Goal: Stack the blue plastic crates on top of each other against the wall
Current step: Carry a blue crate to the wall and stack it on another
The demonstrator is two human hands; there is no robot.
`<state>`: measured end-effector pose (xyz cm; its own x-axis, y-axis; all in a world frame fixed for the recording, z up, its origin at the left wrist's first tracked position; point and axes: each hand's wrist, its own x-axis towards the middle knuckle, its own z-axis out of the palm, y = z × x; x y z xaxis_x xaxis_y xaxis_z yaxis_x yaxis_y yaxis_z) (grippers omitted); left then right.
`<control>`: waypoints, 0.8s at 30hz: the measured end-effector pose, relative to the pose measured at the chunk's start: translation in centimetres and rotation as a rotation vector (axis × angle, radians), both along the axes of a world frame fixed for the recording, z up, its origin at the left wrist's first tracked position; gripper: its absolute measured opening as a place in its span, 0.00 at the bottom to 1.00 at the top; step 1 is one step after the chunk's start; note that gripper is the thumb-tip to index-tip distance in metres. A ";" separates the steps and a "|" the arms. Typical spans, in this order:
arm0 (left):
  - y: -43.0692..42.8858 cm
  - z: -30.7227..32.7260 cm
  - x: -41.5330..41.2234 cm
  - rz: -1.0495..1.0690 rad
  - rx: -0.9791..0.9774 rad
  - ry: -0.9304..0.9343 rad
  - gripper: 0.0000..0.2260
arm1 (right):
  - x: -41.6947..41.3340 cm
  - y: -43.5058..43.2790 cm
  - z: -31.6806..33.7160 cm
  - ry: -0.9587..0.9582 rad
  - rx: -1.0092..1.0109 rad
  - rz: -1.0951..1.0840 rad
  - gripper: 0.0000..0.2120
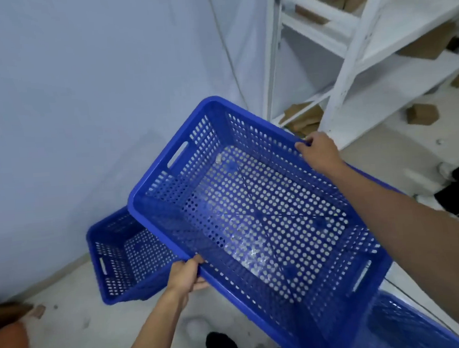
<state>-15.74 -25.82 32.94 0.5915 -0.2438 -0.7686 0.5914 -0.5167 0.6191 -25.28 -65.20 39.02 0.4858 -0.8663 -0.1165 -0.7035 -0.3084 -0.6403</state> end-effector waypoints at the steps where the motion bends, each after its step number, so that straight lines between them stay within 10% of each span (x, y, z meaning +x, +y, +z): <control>1: 1.4 0.6 0.7 0.028 -0.011 -0.002 0.10 | 1.9 1.1 1.0 -0.011 -0.005 0.022 0.13; 24: 21.8 -0.1 11.0 0.748 -0.156 0.209 0.13 | 38.9 29.2 6.3 0.054 -0.237 0.657 0.12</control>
<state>-4.71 -3.99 32.85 0.4878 0.0470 -0.8717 0.8597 0.1472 0.4891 13.66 -35.98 45.29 0.9164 -0.4002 0.0008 -0.3523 -0.8077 -0.4729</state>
